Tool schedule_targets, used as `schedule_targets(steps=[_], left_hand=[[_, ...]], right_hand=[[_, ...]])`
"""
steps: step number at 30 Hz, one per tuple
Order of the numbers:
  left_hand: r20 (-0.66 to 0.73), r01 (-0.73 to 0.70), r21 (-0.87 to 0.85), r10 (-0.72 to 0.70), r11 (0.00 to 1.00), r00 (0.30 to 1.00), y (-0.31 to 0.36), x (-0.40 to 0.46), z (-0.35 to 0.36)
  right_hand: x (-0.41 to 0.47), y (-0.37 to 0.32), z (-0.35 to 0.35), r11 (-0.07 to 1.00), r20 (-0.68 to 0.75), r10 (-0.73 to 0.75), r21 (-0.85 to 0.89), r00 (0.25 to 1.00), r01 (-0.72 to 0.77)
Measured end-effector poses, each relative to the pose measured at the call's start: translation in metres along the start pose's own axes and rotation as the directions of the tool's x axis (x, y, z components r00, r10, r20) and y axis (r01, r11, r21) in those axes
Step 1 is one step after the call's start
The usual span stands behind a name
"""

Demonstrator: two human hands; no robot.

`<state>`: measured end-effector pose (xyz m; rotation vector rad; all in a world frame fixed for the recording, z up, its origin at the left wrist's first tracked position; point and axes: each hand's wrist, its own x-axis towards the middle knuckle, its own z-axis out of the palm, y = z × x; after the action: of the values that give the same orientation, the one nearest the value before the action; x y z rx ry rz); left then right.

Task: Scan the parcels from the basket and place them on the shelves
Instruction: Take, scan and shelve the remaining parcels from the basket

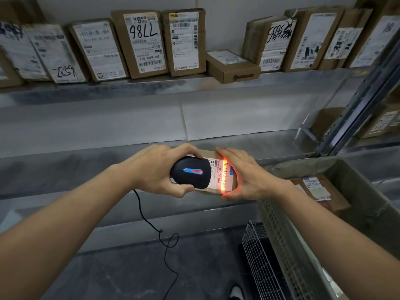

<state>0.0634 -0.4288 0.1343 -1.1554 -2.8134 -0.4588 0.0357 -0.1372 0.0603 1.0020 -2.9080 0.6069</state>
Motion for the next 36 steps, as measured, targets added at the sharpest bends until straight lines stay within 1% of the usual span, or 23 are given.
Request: schedule_targets(steps=[6, 10, 16, 19, 21, 23, 25, 28, 31, 33, 36], left_hand=[[0.036, 0.091, 0.009, -0.091, 0.996, 0.995, -0.005, -0.007, 0.000], [0.025, 0.166, 0.010, -0.166, 0.986, 0.986, -0.012, -0.013, -0.003], [-0.066, 0.245, 0.002, -0.244, 0.970, 0.968, -0.023, -0.033, -0.010], [-0.119, 0.330, -0.018, -0.330, 0.944, 0.936, -0.028, -0.055, -0.009], [-0.171, 0.392, -0.034, -0.392, 0.919, 0.904, -0.028, -0.071, -0.008], [-0.225, 0.461, -0.077, -0.466, 0.884, 0.856, -0.026, -0.090, -0.007], [-0.274, 0.536, -0.154, -0.557, 0.830, 0.784, -0.024, -0.110, -0.003], [-0.382, 0.621, -0.256, -0.668, 0.741, 0.639, -0.018, -0.145, 0.004], [-0.472, 0.654, -0.380, -0.745, 0.655, 0.471, -0.011, -0.180, 0.008], [-0.521, 0.657, -0.432, -0.766, 0.618, 0.377, -0.006, -0.200, 0.010], [-0.578, 0.671, -0.472, -0.775, 0.572, 0.255, -0.002, -0.230, 0.012]], right_hand=[[0.021, 0.001, 0.009, 0.998, 0.033, -0.057, 0.031, 0.998, 0.056], [0.039, 0.007, 0.014, 0.991, 0.058, -0.106, 0.087, 0.993, 0.101], [0.076, -0.004, 0.024, 0.975, 0.072, -0.194, 0.125, 0.978, 0.184], [0.095, -0.014, 0.031, 0.964, 0.096, -0.235, 0.150, 0.967, 0.220], [0.109, -0.022, 0.037, 0.955, 0.104, -0.268, 0.159, 0.958, 0.250], [0.123, -0.032, 0.046, 0.946, 0.100, -0.297, 0.167, 0.950, 0.278], [0.136, -0.045, 0.055, 0.935, 0.085, -0.326, 0.178, 0.942, 0.307], [0.150, -0.072, 0.068, 0.917, 0.074, -0.351, 0.228, 0.934, 0.326], [0.164, -0.100, 0.079, 0.889, 0.055, -0.381, 0.296, 0.923, 0.349], [0.174, -0.120, 0.088, 0.871, 0.049, -0.404, 0.325, 0.913, 0.368], [0.187, -0.150, 0.104, 0.858, 0.040, -0.416, 0.349, 0.909, 0.377]])
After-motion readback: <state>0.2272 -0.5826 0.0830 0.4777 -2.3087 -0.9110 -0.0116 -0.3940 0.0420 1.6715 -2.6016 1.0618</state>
